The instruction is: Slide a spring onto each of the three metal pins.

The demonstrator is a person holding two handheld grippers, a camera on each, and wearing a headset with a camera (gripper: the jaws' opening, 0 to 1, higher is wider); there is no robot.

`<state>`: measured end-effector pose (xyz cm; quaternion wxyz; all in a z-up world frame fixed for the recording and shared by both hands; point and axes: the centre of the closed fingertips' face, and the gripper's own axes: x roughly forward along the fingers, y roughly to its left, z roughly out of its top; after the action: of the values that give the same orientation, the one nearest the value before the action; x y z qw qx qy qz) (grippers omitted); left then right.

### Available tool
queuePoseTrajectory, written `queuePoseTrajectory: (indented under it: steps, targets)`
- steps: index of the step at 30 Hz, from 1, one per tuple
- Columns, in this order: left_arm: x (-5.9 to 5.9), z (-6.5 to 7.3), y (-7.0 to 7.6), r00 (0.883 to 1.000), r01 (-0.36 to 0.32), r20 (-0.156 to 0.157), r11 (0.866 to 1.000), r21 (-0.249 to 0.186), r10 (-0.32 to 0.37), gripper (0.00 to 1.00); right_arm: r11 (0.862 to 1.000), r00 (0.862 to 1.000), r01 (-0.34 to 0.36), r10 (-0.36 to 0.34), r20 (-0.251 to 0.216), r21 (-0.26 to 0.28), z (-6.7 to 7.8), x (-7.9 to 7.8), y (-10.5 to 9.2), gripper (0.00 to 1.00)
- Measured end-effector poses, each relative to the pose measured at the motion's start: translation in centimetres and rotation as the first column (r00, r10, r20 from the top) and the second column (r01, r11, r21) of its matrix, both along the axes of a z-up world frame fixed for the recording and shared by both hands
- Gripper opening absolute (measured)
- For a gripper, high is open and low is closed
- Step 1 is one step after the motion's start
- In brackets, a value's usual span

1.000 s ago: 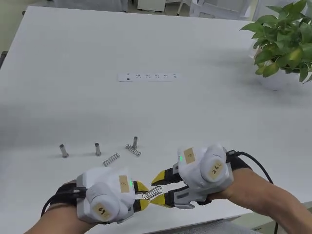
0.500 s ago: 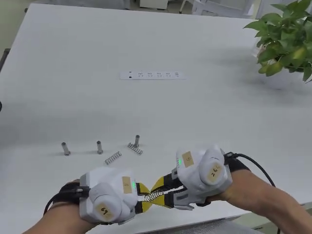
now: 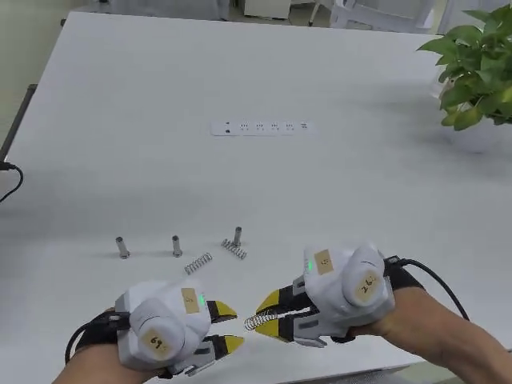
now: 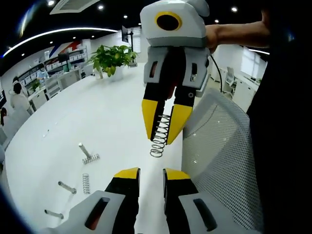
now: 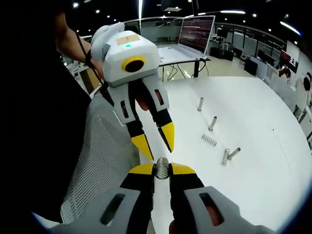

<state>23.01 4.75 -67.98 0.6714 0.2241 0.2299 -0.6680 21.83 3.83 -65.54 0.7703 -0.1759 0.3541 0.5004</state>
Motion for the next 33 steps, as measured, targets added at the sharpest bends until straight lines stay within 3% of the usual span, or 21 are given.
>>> queuePoseTrajectory:
  steps: [2, 5, 8, 11, 15, 22, 25, 30, 31, 33]
  targets:
    - [0.4, 0.1, 0.5, 0.998, -0.05, -0.032, 0.999, -0.018, 0.05, 0.12, 1.0, 1.0, 0.005, -0.005, 0.002, 0.003, 0.1, 0.2, 0.0, 0.09]
    - [1.4, 0.3, 1.4, 0.991, -0.121, -0.052, 0.992, -0.034, 0.119, 0.13, 1.0, 1.0, 0.015, -0.015, 0.006, 0.011, 0.2, 0.6, 0.1, 0.09]
    - [2.3, 0.4, 2.4, 0.982, -0.182, -0.063, 0.982, -0.043, 0.179, 0.16, 0.999, 0.999, 0.031, -0.031, 0.007, 0.008, 0.0, 1.0, 0.0, 0.09]
    - [3.5, 0.6, 3.5, 0.965, -0.257, -0.076, 0.965, -0.056, 0.252, 0.17, 0.999, 0.999, 0.035, -0.035, 0.005, 0.003, -0.2, 1.3, 0.0, 0.09]
    - [4.6, 0.8, 4.9, 0.949, -0.313, -0.072, 0.948, -0.06, 0.308, 0.19, 0.999, 0.999, 0.049, -0.049, 0.007, 0.004, -0.2, 1.8, 0.0, 0.09]
    - [7.4, 1.5, 8.7, 0.889, -0.457, -0.073, 0.886, -0.074, 0.453, 0.24, 0.998, 0.998, 0.058, -0.058, 0.012, -0.005, -0.5, 3.3, 0.3, 0.09]
    - [8.4, 1.9, 10.7, 0.846, -0.531, -0.096, 0.842, -0.088, 0.524, 0.28, 0.999, 0.998, 0.054, -0.054, 0.014, -0.003, -0.4, 3.9, 0.6, 0.09]
    - [9.0, 2.0, 12.9, 0.808, -0.589, -0.098, 0.803, -0.094, 0.581, 0.3, 0.999, 0.999, 0.051, -0.051, 0.015, -0.005, -0.5, 4.9, 1.1, 0.09]
    - [9.2, 2.0, 13.8, 0.79, -0.613, -0.102, 0.784, -0.096, 0.605, 0.31, 0.999, 0.999, 0.05, -0.05, 0.016, -0.006, -0.4, 5.2, 1.2, 0.09]
    - [9.4, 1.9, 14.8, 0.77, -0.638, -0.106, 0.764, -0.097, 0.63, 0.33, 0.999, 0.999, 0.051, -0.051, 0.015, -0.004, -0.4, 5.6, 1.3, 0.09]
